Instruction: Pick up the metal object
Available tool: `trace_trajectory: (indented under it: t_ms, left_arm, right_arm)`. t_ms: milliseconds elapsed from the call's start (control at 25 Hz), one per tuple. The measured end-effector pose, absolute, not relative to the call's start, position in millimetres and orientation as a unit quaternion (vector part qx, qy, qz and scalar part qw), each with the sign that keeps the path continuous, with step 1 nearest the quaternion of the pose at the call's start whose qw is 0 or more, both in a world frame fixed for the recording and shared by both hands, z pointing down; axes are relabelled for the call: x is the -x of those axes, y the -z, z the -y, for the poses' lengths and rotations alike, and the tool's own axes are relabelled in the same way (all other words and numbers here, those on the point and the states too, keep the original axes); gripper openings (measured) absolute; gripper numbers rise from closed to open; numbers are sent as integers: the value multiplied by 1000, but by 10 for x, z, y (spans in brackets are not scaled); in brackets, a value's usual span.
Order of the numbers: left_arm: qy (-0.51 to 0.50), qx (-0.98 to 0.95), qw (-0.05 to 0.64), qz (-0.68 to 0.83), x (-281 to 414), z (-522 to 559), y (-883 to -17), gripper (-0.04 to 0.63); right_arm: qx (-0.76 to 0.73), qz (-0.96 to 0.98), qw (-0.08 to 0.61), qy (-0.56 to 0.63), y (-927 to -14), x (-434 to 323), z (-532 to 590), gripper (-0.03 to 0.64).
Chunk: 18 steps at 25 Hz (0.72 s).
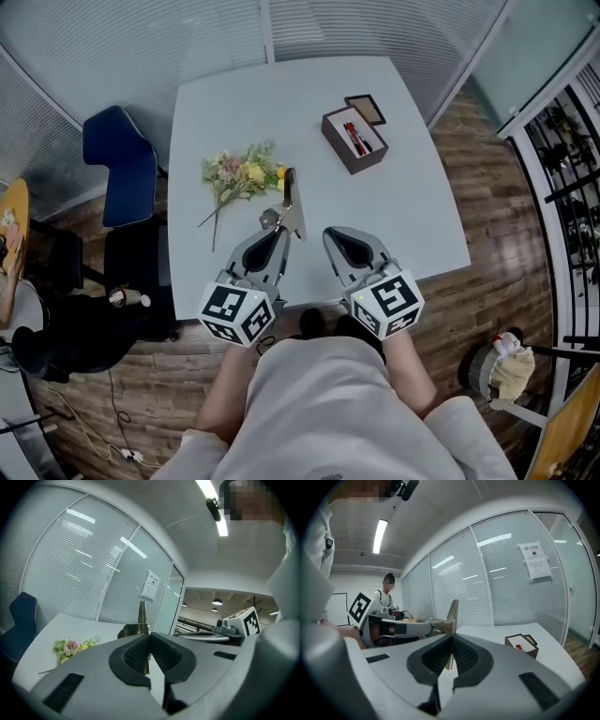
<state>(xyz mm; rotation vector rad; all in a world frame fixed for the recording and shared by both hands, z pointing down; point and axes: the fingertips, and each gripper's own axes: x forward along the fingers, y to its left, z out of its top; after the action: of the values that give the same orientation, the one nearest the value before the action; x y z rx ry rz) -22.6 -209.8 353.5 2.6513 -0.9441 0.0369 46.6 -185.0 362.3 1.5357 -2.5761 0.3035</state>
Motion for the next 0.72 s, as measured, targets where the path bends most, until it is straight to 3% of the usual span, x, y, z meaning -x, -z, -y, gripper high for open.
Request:
trace_trajectory:
  t_ms: [720]
  left_arm:
    - [-8,-931,141,337,229,2088,-3495,23]
  right_arm:
    - [-515,849,69,-94,-3628,-524,1824,5]
